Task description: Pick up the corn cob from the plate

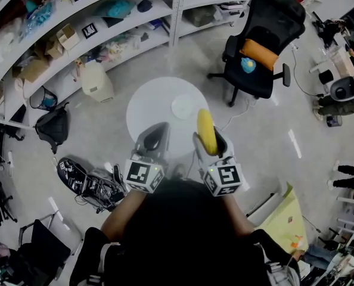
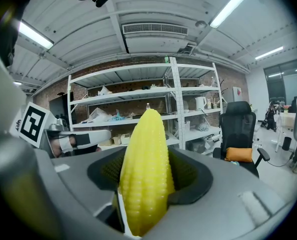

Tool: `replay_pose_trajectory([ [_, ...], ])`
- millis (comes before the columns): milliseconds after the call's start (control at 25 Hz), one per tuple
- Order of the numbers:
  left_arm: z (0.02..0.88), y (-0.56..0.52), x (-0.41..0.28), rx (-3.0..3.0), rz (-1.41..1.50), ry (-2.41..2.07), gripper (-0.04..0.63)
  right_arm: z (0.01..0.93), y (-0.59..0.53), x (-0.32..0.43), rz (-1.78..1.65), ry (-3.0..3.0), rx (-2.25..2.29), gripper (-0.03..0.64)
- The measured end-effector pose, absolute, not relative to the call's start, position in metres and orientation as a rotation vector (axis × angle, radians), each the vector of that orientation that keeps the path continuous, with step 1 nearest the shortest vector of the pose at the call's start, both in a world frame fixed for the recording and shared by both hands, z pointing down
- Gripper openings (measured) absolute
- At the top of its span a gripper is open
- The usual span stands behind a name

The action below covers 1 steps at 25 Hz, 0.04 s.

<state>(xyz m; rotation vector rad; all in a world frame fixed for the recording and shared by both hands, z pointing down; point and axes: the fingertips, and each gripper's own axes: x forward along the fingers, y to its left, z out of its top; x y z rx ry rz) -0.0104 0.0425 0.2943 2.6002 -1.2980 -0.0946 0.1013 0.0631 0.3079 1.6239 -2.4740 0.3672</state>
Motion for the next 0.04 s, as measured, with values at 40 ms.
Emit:
replay_pose_trajectory([
  [40,0.2942,0.0426,-0.0106,2.601,-0.094,-1.297,0.005,0.3080,0.0634,0.1010,0.367,-2.474,1.624,0.245],
])
